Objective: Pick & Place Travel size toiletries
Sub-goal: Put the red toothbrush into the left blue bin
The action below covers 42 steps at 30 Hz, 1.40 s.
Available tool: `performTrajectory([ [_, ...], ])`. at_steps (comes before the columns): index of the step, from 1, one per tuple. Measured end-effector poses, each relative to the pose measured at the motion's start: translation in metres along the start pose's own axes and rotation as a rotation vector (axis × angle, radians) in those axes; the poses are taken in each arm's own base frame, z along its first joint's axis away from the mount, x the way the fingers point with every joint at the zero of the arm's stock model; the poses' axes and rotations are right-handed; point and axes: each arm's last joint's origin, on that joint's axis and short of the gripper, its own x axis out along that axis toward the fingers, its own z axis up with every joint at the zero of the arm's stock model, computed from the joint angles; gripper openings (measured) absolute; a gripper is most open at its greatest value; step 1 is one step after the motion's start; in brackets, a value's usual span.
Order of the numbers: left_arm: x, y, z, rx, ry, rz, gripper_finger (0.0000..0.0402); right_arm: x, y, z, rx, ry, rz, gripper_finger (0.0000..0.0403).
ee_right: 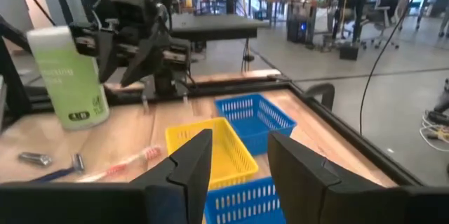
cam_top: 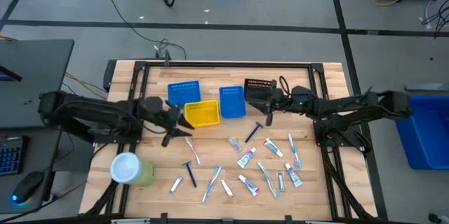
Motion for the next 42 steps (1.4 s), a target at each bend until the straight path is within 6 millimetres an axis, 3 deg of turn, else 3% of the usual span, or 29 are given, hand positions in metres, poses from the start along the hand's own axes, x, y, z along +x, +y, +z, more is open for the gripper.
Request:
performTrajectory([
  [8, 0.03, -0.01, -0.031, 0.007, 0.233, -0.067, 0.0133, 0.001, 0.0, -0.002, -0.003, 0.009, -0.002, 0.0149],
  [18, 0.054, -0.013, -0.063, 0.084, 0.441, -0.022, 0.0127, 0.001, 0.0, -0.002, -0.003, 0.009, -0.002, 0.0149],
  [32, 0.091, -0.008, -0.058, 0.286, 0.78, -0.037, 0.0132, 0.001, 0.0, -0.002, -0.003, 0.009, -0.002, 0.0151],
  [36, 0.096, -0.008, -0.053, 0.277, 0.777, -0.035, 0.0103, 0.001, 0.0, -0.002, -0.008, 0.01, -0.002, 0.0149],
  [42, 0.097, -0.009, -0.043, 0.199, 0.786, 0.017, 0.0026, 0.001, 0.0, -0.002, -0.009, 0.012, -0.002, 0.0151],
])
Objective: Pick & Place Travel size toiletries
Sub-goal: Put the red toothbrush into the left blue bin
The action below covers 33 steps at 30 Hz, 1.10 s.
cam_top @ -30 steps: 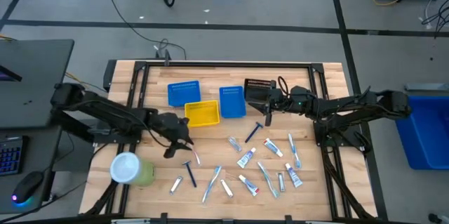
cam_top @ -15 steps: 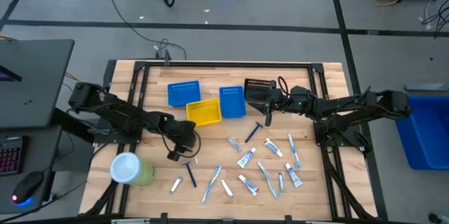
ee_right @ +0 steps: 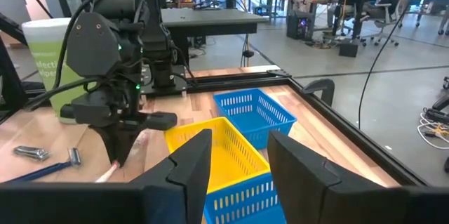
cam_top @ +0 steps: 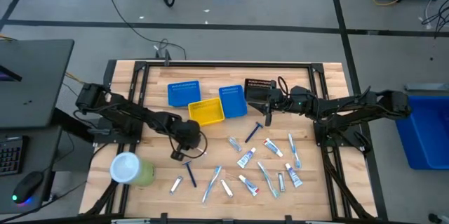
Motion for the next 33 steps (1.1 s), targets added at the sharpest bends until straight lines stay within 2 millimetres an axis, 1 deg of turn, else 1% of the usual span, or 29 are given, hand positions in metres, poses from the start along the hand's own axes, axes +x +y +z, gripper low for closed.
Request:
performTrajectory([
  [2, -0.005, 0.0, 0.004, -0.039, 0.022, -0.001, 0.0024, 0.0, 0.0, 0.0, 0.0, 0.002, 0.0, 0.0151],
  [4, -0.011, 0.001, 0.013, -0.081, 0.03, 0.014, 0.0024, 0.0, 0.0, -0.001, 0.001, 0.006, 0.0, 0.0149],
  [8, -0.034, 0.003, 0.03, -0.132, 0.049, 0.089, 0.0034, 0.0, 0.0, -0.001, 0.002, 0.008, 0.0, 0.015],
  [12, -0.068, 0.006, 0.045, -0.117, 0.033, 0.264, 0.0029, 0.0, 0.0, -0.001, 0.003, 0.013, 0.0, 0.0151],
  [16, -0.109, 0.016, 0.05, -0.179, -0.042, 0.416, 0.0025, 0.0, 0.0, -0.002, 0.003, 0.022, 0.0, 0.0149],
  [20, -0.151, 0.028, 0.042, -0.282, -0.203, 0.523, 0.003, 0.0, 0.0, -0.002, 0.009, 0.021, 0.0, 0.0151],
  [24, -0.18, 0.043, 0.02, -0.386, -0.309, 0.595, 0.0028, 0.0, 0.0, -0.003, 0.038, 0.03, -0.001, 0.0149],
  [26, -0.185, 0.051, 0.008, -0.428, -0.364, 0.635, 0.0025, 0.0, 0.0, -0.003, 0.038, 0.031, -0.001, 0.0149],
  [28, -0.182, 0.06, -0.004, -0.453, -0.402, 0.646, 0.0025, 0.0, 0.0, -0.004, 0.039, 0.036, -0.001, 0.015],
  [33, -0.152, 0.081, -0.036, -0.538, -0.391, 0.67, 0.0029, 0.0, 0.0, -0.003, 0.048, 0.036, 0.0, 0.015],
])
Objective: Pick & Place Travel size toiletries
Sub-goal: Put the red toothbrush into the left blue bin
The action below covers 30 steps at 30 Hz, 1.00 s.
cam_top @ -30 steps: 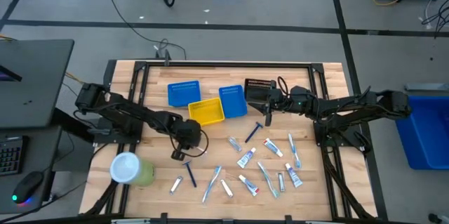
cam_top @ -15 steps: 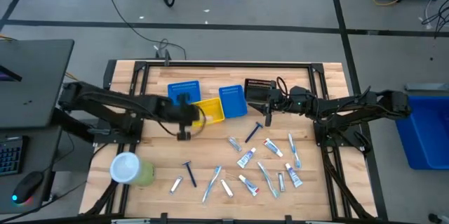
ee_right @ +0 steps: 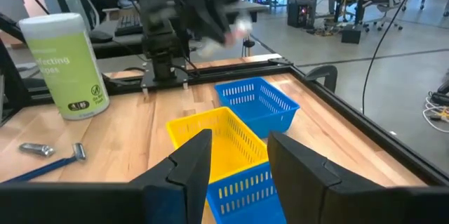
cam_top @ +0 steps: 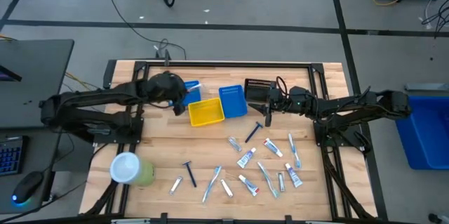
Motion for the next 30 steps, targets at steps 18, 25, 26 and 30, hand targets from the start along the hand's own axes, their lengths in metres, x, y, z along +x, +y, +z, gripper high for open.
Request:
performTrajectory([
  [18, 0.07, 0.026, -0.064, -0.086, 0.058, 0.085, 0.0041, 0.0, 0.0, -0.001, 0.009, 0.013, -0.001, 0.0151],
  [25, 0.081, 0.026, -0.072, -0.128, 0.12, 0.149, 0.0046, 0.0, 0.0, -0.002, 0.01, 0.025, -0.001, 0.015],
  [26, 0.082, 0.026, -0.072, -0.126, 0.122, 0.149, 0.0048, 0.0, 0.0, -0.002, 0.01, 0.025, -0.001, 0.0151],
  [30, 0.081, 0.027, -0.072, -0.121, 0.124, 0.169, 0.0065, 0.0, 0.0, -0.003, 0.01, 0.026, -0.002, 0.015],
])
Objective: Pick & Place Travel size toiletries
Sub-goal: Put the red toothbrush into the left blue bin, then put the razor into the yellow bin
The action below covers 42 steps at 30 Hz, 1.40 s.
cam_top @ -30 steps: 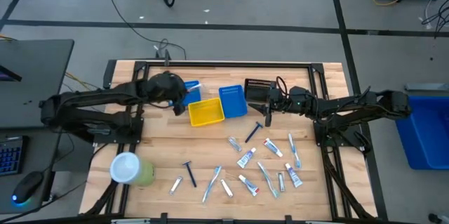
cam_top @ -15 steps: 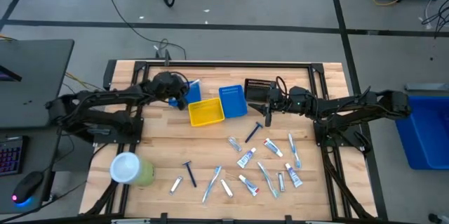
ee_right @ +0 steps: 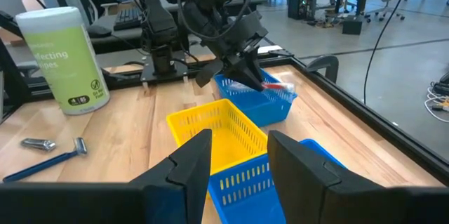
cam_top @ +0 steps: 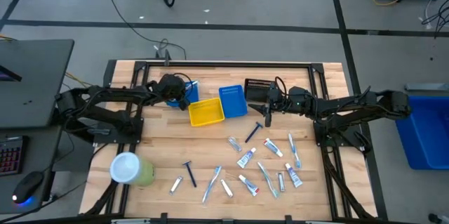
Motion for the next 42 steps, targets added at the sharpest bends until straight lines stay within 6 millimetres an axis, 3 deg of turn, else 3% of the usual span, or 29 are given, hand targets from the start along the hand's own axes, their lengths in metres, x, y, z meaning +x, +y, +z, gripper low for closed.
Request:
performTrajectory([
  [8, -0.001, -0.002, 0.001, -0.002, -0.002, -0.005, 0.0116, 0.0, 0.0, 0.0, 0.0, 0.0, 0.0, 0.0151],
  [12, -0.006, -0.008, 0.012, 0.024, -0.024, -0.028, 0.0135, 0.0, 0.0, 0.0, 0.0, 0.0, 0.0, 0.015],
  [20, -0.043, -0.014, 0.055, 0.044, -0.088, -0.079, 0.0154, 0.0, 0.0, -0.001, 0.0, 0.006, 0.0, 0.0151],
  [24, -0.064, -0.02, 0.066, 0.017, -0.15, -0.206, 0.0155, 0.0, 0.0, -0.002, 0.001, 0.022, -0.001, 0.015],
  [34, -0.091, -0.067, 0.059, 0.109, -0.121, -0.755, 0.0139, 0.0, -0.001, -0.01, 0.055, 0.101, -0.009, 0.015],
  [42, -0.107, -0.118, 0.041, 0.275, -0.098, -0.911, 0.0134, -0.001, -0.001, -0.013, 0.057, 0.134, -0.012, 0.0147],
])
